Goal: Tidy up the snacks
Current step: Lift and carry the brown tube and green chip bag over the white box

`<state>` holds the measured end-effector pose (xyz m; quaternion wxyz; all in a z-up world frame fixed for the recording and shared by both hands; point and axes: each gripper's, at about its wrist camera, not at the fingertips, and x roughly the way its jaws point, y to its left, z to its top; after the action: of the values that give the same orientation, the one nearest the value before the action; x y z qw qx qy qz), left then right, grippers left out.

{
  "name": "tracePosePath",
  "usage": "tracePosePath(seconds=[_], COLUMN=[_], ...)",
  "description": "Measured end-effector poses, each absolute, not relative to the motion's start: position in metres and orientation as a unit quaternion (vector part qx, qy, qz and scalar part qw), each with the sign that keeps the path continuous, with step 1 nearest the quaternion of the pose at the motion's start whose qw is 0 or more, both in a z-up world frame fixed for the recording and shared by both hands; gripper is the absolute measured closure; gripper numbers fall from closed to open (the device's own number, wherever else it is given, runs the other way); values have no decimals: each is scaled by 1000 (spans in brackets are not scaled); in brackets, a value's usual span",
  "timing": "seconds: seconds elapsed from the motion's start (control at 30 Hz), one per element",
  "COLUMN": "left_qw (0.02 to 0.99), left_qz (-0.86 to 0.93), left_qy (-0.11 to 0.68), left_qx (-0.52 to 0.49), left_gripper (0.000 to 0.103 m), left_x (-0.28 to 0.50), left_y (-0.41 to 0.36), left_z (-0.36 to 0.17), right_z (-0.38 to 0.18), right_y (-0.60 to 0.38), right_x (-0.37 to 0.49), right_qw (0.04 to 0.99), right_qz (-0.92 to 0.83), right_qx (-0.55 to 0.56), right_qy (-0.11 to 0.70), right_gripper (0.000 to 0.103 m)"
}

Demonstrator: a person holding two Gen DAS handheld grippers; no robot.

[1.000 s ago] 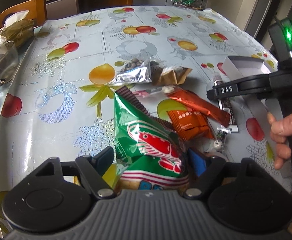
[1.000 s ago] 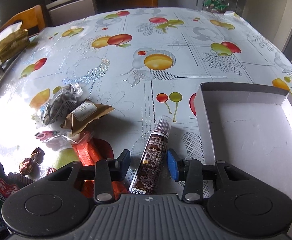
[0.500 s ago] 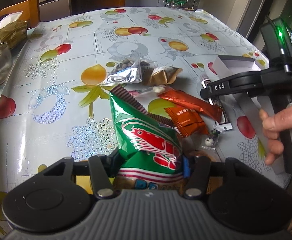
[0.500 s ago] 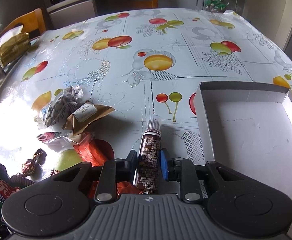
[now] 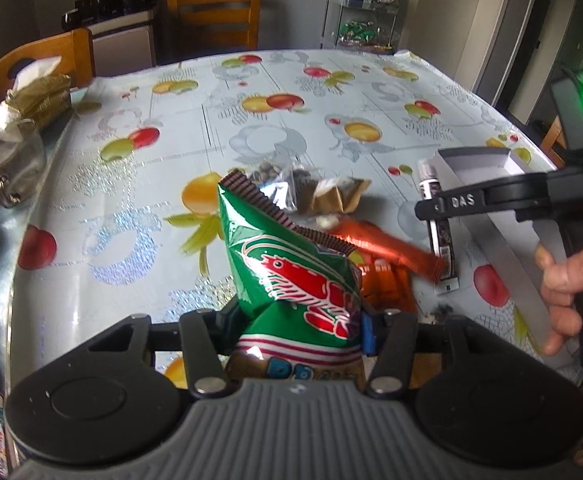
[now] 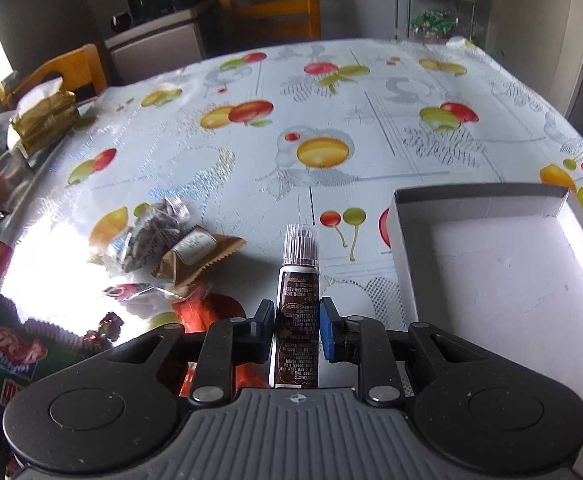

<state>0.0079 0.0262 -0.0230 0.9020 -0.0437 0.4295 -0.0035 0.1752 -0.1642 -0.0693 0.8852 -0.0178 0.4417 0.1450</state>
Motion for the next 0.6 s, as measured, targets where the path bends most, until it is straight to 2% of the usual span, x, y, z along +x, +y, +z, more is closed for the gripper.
tracePosePath(seconds=[0.6], left_qw=[916], left_qz=[-32], left_qy=[399], left_qx=[-14], left_gripper=[51], left_x=[21], left_y=[1], left_z=[6], right_z=[-13], right_y=[-181], right_x=[148], right_qw=[912], right_qz=[161], right_qx=[5], right_qy=[377], right_gripper=[78])
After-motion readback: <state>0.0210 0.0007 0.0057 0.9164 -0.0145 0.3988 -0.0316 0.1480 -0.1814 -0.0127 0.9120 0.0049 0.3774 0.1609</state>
